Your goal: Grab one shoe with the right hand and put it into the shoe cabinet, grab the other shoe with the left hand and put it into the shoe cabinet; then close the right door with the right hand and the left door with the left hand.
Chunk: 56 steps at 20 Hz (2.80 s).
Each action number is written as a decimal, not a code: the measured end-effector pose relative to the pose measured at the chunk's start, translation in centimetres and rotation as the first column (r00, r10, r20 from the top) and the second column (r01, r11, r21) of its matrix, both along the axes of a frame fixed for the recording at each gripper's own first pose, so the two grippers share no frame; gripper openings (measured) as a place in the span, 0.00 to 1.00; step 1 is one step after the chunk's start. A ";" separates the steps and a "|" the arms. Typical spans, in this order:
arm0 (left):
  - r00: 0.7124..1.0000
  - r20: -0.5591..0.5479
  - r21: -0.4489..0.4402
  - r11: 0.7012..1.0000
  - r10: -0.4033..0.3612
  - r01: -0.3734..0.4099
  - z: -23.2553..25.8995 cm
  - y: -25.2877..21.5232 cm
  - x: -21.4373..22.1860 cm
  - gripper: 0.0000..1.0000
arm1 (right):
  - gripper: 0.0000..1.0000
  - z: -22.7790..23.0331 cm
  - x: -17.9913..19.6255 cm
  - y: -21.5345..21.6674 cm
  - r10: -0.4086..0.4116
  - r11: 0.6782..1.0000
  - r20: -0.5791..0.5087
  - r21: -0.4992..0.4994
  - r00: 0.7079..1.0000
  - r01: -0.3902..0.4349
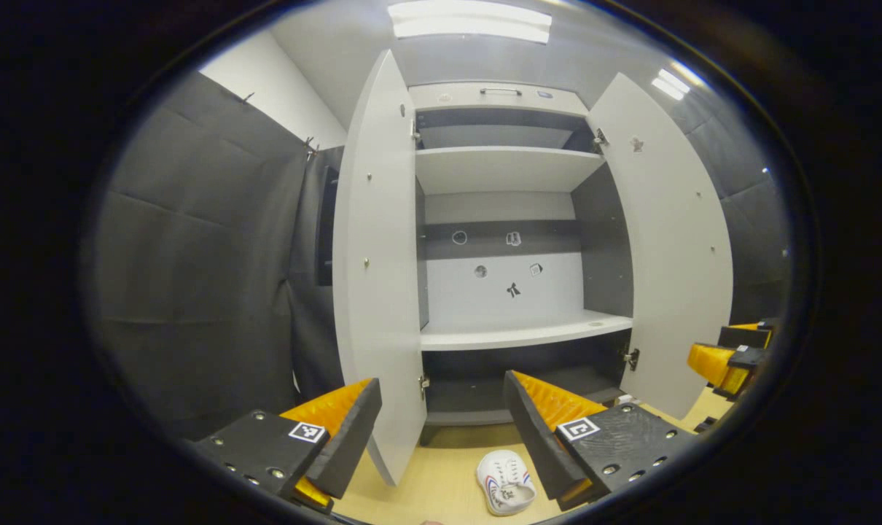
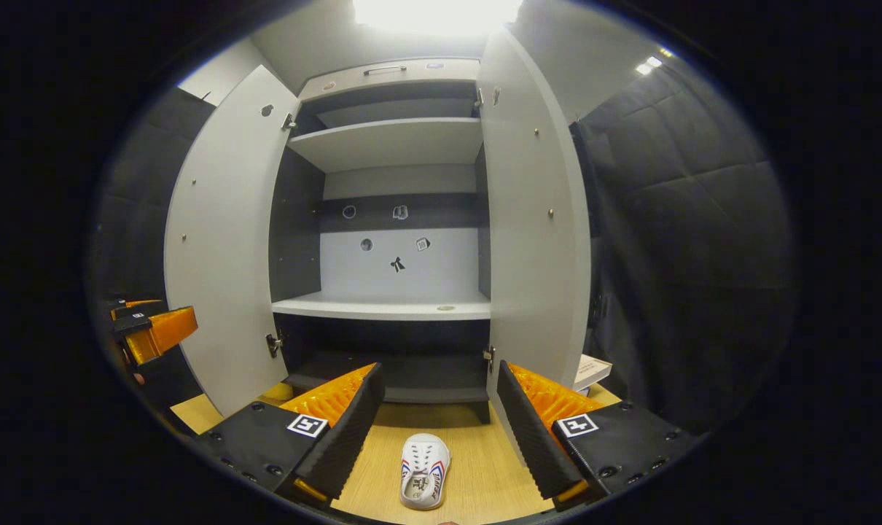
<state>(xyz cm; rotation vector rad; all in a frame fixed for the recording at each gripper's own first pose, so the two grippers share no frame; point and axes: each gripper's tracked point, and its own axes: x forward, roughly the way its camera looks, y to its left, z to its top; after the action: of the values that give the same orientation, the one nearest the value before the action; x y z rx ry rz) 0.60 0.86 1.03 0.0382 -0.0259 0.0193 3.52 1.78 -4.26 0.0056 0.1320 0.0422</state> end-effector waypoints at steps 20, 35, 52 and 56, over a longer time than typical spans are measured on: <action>0.984 -0.010 0.076 0.981 0.177 -0.176 0.3 6.1 -3.1 0.98 | 0.99 -19.6 5.9 5.1 0.146 0.987 -0.455 0.002 0.878 -0.163; 0.973 -0.031 0.105 0.969 0.230 -0.226 -0.5 6.3 -3.5 0.99 | 0.75 -29.4 6.1 6.4 0.164 0.979 -0.696 0.029 0.699 -0.201; 0.975 -0.037 0.095 0.972 0.218 -0.214 -0.9 6.2 -3.5 0.99 | 0.02 -28.3 7.3 4.7 0.075 0.997 -0.686 0.028 0.724 -0.077; 0.981 -0.037 0.080 0.979 0.191 -0.187 -1.1 5.5 -2.9 0.98 | 0.02 -25.5 7.3 4.3 0.102 0.994 -0.658 0.093 0.746 -0.054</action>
<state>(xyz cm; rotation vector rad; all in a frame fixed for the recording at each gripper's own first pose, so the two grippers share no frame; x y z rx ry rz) -2.27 6.40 -0.09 0.1172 0.0216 0.2078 10.84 6.08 -29.73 0.0848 0.8549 0.1292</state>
